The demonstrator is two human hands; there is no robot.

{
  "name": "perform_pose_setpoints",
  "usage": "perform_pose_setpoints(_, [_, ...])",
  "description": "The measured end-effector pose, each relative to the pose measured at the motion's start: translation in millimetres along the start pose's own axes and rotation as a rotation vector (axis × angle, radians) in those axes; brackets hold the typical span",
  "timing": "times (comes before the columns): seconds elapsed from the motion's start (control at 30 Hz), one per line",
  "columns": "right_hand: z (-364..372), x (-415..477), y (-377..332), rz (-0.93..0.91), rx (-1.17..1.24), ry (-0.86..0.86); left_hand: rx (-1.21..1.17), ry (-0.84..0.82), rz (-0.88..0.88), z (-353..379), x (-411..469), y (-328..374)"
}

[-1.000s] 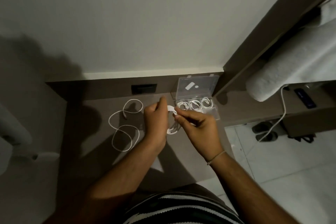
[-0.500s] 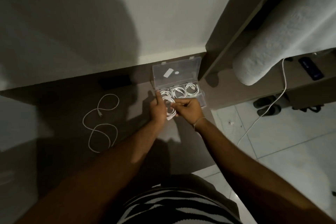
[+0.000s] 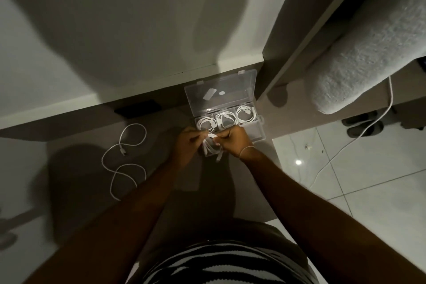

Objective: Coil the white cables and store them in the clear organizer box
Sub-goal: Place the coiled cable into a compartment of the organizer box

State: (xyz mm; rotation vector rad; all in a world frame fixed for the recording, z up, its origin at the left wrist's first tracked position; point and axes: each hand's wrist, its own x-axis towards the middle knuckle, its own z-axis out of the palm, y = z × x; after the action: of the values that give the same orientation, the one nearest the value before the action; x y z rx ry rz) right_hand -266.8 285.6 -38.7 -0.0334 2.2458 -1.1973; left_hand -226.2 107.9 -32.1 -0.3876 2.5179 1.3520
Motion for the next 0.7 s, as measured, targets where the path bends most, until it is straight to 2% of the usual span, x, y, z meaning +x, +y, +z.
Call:
perform_pose_setpoints(0.17, [8.6, 3.7, -2.6, 0.050, -0.275, -0.008, 0.057, -0.095, 0.102, -2.0, 0.6, -4.9])
perform_pose_setpoints(0.33, [17.1, 2.8, -8.3, 0.052, -0.344, 0.146, 0.157, -0.010, 0.193, -1.0, 0.5, -2.4])
perform_pose_setpoints(0.47, [23.6, -7.1, -5.5, -0.014, -0.661, 0.192, 0.296, -0.051, 0.294, -1.0, 2.1, -4.1])
perform_pose_setpoints(0.6, [27.8, -19.9, 0.5, -0.154, -0.487, 0.334, 0.583, -0.093, 0.321, 5.4, -3.5, -10.1])
perform_pose_setpoints(0.7, [25.9, -21.6, -2.7, -0.100, -0.209, 0.333, 0.809, -0.144, 0.280, 8.2, -2.7, -8.2])
